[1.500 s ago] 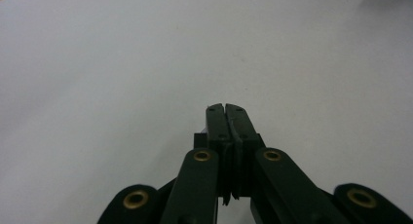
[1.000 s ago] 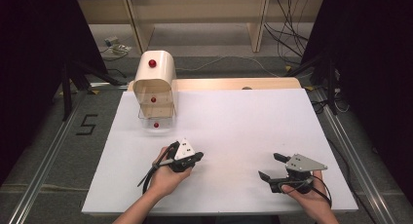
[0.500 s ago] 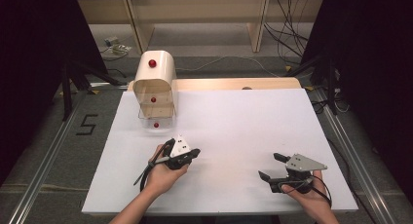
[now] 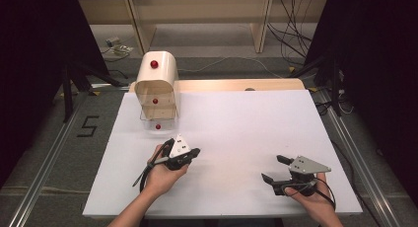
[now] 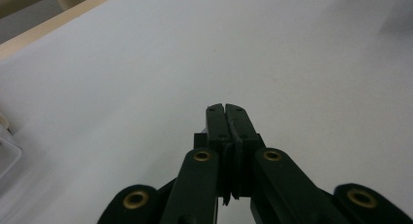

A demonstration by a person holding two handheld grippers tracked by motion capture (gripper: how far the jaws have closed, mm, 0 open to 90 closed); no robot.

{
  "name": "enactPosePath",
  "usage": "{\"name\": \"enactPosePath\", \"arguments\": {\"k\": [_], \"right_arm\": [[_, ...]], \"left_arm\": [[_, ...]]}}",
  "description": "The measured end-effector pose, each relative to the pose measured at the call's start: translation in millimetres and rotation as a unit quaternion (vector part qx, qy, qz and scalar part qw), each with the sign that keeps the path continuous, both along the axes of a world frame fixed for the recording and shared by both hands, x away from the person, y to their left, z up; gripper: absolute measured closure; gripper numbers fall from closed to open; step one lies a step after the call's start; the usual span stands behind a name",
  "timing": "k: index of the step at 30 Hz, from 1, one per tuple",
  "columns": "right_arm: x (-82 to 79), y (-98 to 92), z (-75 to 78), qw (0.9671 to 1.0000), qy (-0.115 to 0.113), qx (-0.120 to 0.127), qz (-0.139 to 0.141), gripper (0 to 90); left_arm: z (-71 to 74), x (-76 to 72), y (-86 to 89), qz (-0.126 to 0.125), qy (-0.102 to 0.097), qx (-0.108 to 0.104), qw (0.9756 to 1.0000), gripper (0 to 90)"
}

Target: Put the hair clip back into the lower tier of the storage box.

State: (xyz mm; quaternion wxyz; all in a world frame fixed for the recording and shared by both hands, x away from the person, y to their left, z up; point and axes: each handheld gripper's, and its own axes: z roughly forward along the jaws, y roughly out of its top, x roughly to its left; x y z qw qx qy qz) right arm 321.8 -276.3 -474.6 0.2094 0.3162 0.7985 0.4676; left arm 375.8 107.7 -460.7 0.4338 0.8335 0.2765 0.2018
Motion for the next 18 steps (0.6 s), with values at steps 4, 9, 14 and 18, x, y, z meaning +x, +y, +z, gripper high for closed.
{"name": "enactPosePath", "arguments": {"k": [4, 9, 14, 18], "right_arm": [[0.0, -0.1, 0.0, 1.0, 0.0, 0.0, 0.0, 16.3], [0.0, 0.0, 0.0, 1.0, 0.0, 0.0, 0.001, 16.3], [0.0, 0.1, 0.0, 1.0, 0.0, -0.001, 0.001, 16.3], [0.2, 0.2, -0.1, 1.0, -0.001, -0.002, 0.002, 16.3]], "left_arm": [[1.7, 0.8, 2.2, 0.003, -0.001, -0.002, 1.0, 89.5], [3.8, 2.2, 5.2, 0.006, -0.004, -0.002, 1.0, 89.5], [4.8, 3.2, 7.7, 0.009, -0.004, -0.004, 0.9999, 89.4], [6.0, 3.7, 8.9, 0.01, -0.005, -0.004, 0.9999, 89.5]]}}
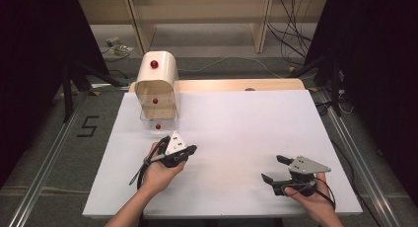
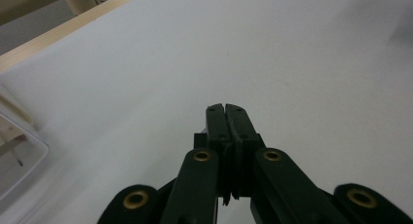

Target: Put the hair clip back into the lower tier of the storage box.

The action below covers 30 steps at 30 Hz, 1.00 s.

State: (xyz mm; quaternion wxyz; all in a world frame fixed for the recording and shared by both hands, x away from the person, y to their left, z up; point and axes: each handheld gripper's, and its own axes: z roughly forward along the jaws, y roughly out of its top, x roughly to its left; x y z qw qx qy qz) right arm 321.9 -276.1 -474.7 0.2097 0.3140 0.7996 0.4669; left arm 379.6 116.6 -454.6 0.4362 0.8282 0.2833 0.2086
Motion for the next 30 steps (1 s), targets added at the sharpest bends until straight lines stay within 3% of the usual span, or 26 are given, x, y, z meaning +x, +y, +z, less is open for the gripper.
{"name": "enactPosePath", "arguments": {"k": [30], "right_arm": [[-0.2, 0.7, -0.3, 1.0, 0.001, -0.001, 0.004, 16.3]], "left_arm": [[13.5, 9.2, 22.1, 0.033, -0.013, -0.017, 0.9992, 89.5]]}}
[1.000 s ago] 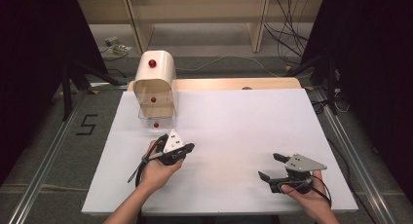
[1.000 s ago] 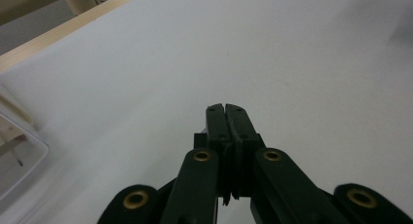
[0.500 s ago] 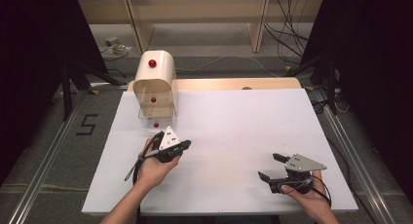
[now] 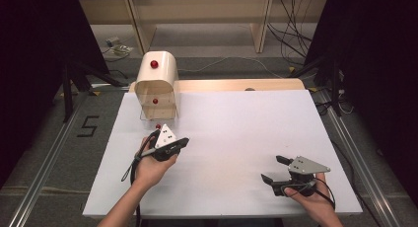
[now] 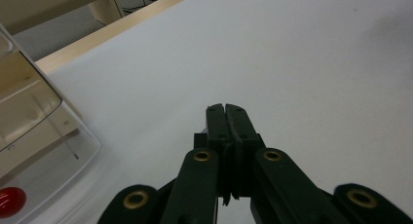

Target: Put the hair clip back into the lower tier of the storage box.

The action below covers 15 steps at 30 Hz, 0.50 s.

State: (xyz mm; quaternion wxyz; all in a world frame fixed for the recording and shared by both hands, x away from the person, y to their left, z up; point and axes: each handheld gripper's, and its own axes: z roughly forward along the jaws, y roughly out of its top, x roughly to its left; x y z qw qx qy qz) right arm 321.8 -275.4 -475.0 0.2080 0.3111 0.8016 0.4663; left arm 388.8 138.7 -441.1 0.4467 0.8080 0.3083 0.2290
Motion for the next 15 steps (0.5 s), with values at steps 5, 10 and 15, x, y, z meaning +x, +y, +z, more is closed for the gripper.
{"name": "enactPosePath", "arguments": {"k": [5, 10, 15], "right_arm": [[-0.1, 0.1, -0.1, 1.0, 0.0, -0.001, 0.0, 16.3], [0.1, 0.2, -0.2, 1.0, 0.001, -0.001, 0.001, 16.3], [0.0, 0.3, -0.2, 1.0, 0.001, -0.001, 0.0, 16.3]], "left_arm": [[2.1, 2.1, 4.4, 0.007, -0.005, 0.001, 1.0, 89.5], [3.0, 3.9, 7.9, 0.013, -0.006, 0.0, 0.9999, 89.5], [5.2, 4.9, 10.6, 0.017, -0.008, -0.003, 0.9998, 89.5]]}}
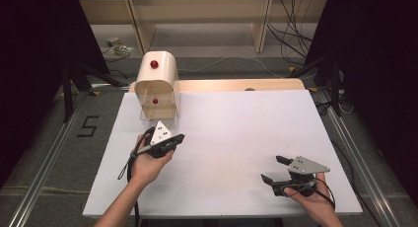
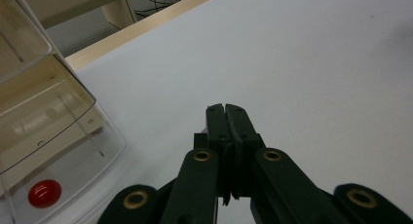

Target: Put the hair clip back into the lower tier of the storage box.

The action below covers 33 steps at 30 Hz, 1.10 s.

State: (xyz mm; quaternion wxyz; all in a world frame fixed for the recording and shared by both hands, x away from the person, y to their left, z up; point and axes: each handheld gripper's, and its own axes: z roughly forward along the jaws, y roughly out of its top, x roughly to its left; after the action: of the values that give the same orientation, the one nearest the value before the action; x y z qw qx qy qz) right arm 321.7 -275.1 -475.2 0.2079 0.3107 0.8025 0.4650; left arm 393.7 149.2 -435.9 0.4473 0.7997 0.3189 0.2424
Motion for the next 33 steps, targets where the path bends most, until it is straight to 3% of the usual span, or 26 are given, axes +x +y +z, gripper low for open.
{"name": "enactPosePath", "arguments": {"k": [33], "right_arm": [[0.7, 0.0, -0.2, 1.0, 0.0, 0.0, -0.001, 16.3]], "left_arm": [[9.3, 9.9, 18.4, 0.029, -0.019, -0.01, 0.9993, 89.5]]}}
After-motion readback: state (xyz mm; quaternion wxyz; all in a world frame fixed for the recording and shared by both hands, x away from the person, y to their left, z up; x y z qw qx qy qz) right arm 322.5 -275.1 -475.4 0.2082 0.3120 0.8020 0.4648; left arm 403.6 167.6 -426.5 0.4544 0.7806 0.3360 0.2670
